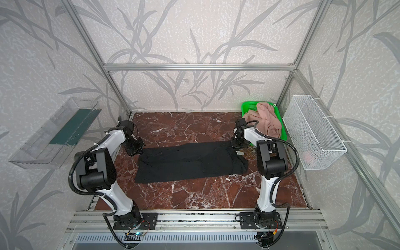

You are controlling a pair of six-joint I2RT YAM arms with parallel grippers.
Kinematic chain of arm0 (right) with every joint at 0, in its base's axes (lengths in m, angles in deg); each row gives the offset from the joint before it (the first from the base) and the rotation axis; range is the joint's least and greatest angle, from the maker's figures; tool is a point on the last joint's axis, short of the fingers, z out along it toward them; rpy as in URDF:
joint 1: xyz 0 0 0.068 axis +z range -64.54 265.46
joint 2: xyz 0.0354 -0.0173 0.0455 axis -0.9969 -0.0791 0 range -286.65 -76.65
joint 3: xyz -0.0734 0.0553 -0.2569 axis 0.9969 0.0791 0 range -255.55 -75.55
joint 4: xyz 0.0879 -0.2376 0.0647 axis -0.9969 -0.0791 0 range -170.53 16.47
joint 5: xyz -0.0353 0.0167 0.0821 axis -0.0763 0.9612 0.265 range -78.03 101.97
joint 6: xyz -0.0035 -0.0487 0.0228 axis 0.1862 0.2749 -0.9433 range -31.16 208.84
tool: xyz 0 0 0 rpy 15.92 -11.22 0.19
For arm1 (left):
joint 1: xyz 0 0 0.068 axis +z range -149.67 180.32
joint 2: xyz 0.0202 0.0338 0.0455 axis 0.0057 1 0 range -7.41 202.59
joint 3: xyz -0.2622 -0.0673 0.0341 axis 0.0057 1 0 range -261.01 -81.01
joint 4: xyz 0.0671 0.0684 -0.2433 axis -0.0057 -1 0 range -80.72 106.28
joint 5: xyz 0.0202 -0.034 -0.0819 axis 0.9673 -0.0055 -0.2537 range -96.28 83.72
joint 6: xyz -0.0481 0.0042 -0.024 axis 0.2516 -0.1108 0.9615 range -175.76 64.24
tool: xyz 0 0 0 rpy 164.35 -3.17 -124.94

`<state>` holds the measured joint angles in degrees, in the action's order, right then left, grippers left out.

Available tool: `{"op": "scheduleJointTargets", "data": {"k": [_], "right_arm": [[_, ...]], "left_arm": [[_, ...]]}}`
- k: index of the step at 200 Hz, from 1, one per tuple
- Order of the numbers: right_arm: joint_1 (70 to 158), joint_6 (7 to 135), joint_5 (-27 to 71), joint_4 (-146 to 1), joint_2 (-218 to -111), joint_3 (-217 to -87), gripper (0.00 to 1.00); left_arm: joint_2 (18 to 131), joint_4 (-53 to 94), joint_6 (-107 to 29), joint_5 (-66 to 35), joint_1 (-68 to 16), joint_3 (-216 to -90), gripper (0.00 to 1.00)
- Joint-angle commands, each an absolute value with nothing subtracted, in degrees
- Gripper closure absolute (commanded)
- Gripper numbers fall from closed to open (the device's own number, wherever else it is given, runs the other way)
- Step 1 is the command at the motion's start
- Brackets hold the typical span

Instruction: Fold and stack the mixed laundry pile

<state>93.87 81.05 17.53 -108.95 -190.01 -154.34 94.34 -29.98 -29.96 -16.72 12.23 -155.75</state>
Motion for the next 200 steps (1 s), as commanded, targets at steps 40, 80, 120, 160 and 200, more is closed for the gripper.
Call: {"op": "scheduleJointTargets", "data": {"k": [40,80,120,160,200], "right_arm": [[93.46,81.57,16.98,-110.28,-190.6,-154.77,0.82],[93.46,81.55,17.24,-110.4,-190.65,-154.92,0.82],[93.46,81.76,16.39,-110.96,-188.76,-154.58,0.8],[93.74,81.88,15.01,-113.58,-182.91,-153.92,0.51],[94.78,79.39,14.86,-114.7,-175.28,-148.85,0.44]], "left_arm": [[92.17,-26.51,-32.59,-10.29,12.5,-151.97,1.0],[96.34,-27.06,-28.93,-7.13,12.77,-150.0,1.0],[95.99,-27.1,-27.24,-5.27,12.89,-151.09,0.55],[88.9,-32.1,-26.25,0.48,12.94,-152.0,0.25],[82.92,-37.85,-23.27,-0.69,12.44,-147.47,0.25]]}}
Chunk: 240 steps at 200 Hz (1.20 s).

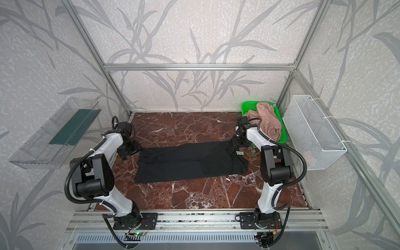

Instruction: Fold and stack the mixed laundry pile

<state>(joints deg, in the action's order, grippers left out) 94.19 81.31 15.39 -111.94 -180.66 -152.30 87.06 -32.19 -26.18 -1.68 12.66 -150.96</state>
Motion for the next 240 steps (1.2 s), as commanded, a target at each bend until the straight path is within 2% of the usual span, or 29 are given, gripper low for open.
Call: {"op": "scheduleJointTargets", "data": {"k": [1,49,86,101,109,122,132,144,151,206,240], "right_arm": [[94.78,79.28,14.91,-114.64,-175.05,-148.72,0.44],[94.74,73.62,14.25,-110.27,-168.43,-134.73,0.38],[94.53,69.98,14.73,-108.65,-166.58,-128.56,0.38],[94.28,68.68,15.39,-108.51,-166.56,-127.1,0.38],[94.14,68.25,16.08,-108.45,-166.79,-126.4,0.38],[93.93,67.63,17.23,-108.13,-167.25,-125.34,0.38],[93.83,67.29,18.05,-108.0,-167.51,-124.72,0.38],[93.82,66.93,18.51,-108.09,-167.39,-124.04,0.38],[93.81,66.75,18.57,-108.11,-167.16,-123.6,0.39],[93.86,65.9,15.65,-109.12,-163.43,-121.35,0.39],[93.72,66.67,14.26,-109.56,-162.92,-122.37,0.39]], "left_arm": [[82.67,-37.77,-23.21,-0.89,12.36,-147.11,0.25],[77.36,-30.3,-17.6,-6.89,10.75,-131.39,0.28],[79.52,-28.93,-15.58,-4.47,8.32,-128.87,0.3],[80.51,-28.05,-14.92,-3.96,8.36,-127.99,0.33],[80.87,-27.16,-14.57,-4.16,8.33,-127.38,0.39],[81.22,-26.15,-14.03,-4.41,8.35,-126.19,0.57],[81.25,-25.73,-13.56,-4.69,8.41,-125.3,0.65],[80.8,-26.0,-13.32,-4.75,8.38,-124.28,0.8],[80.21,-26.53,-13.02,-4.34,8.37,-123.79,0.83],[72.95,-32.85,-8.63,2.11,8.35,-120.91,0.87],[71.72,-33.52,-9.16,-2.08,8.6,-123.18,0.82]]}}
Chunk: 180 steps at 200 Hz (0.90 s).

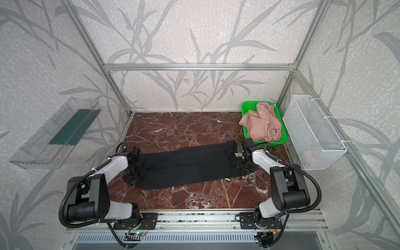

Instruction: Fold and stack the mixed laundry pile

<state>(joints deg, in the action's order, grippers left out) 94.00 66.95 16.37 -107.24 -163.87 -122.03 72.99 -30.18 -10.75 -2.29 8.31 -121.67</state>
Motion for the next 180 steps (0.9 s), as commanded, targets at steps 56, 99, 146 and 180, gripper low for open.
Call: {"op": "scheduleJointTargets", "data": {"k": [56,99,146,180], "right_arm": [[93.78,67.51,13.38,-110.43,-162.05,-123.45,0.4],[93.79,68.35,15.6,-109.96,-164.84,-124.72,0.42],[93.81,68.41,16.31,-108.65,-167.27,-125.88,0.44],[94.05,68.73,16.88,-108.34,-168.83,-126.98,0.46]], "left_arm": [[67.74,-40.85,-11.95,0.06,9.3,-130.84,0.43],[67.49,-36.47,-19.25,-4.25,9.37,-135.39,0.41],[76.97,-27.11,-24.38,-10.77,8.73,-138.2,0.45],[85.47,-21.05,-25.12,-13.28,8.5,-140.63,0.5]]}}
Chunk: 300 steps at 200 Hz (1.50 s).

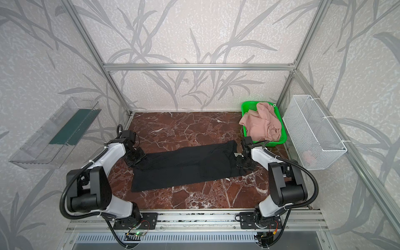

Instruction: Fold and stack the mixed laundry pile

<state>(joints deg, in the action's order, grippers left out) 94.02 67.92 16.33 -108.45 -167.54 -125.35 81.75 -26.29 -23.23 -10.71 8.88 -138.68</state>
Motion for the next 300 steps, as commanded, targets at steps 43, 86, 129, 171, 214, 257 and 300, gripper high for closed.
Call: {"op": "scheduleJointTargets", "data": {"k": [43,86,129,171,214,257,300], "right_arm": [[94.94,69.16,16.43,-108.86,-171.34,-129.41,0.48],[95.24,70.24,16.2,-109.84,-178.48,-136.6,0.49],[95.22,72.19,16.07,-113.28,-190.27,-152.53,0.51],[95.24,75.1,16.98,-118.06,-202.14,-170.1,0.53],[95.35,79.09,12.82,-122.7,-205.85,-182.1,0.53],[98.62,79.94,9.08,-120.75,-195.13,-174.86,0.46],[104.44,74.96,13.63,-118.34,-183.0,-161.09,0.38]], "left_arm": [[93.44,-22.01,-22.47,-11.0,9.29,-142.71,0.5],[96.9,-17.73,-20.28,-14.61,11.12,-141.48,0.5],[95.41,-15.74,-17.51,-13.63,15.18,-139.73,0.48],[91.42,-13.48,-17.77,-17.15,18.6,-136.6,0.46],[85.84,-13.35,-19.02,-19.02,18.08,-137.36,0.37],[81.21,-21.44,-21.5,-8.39,18.08,-143.97,0.31],[80.06,-27.15,-26.9,-9.75,17.31,-148.14,0.3]]}}
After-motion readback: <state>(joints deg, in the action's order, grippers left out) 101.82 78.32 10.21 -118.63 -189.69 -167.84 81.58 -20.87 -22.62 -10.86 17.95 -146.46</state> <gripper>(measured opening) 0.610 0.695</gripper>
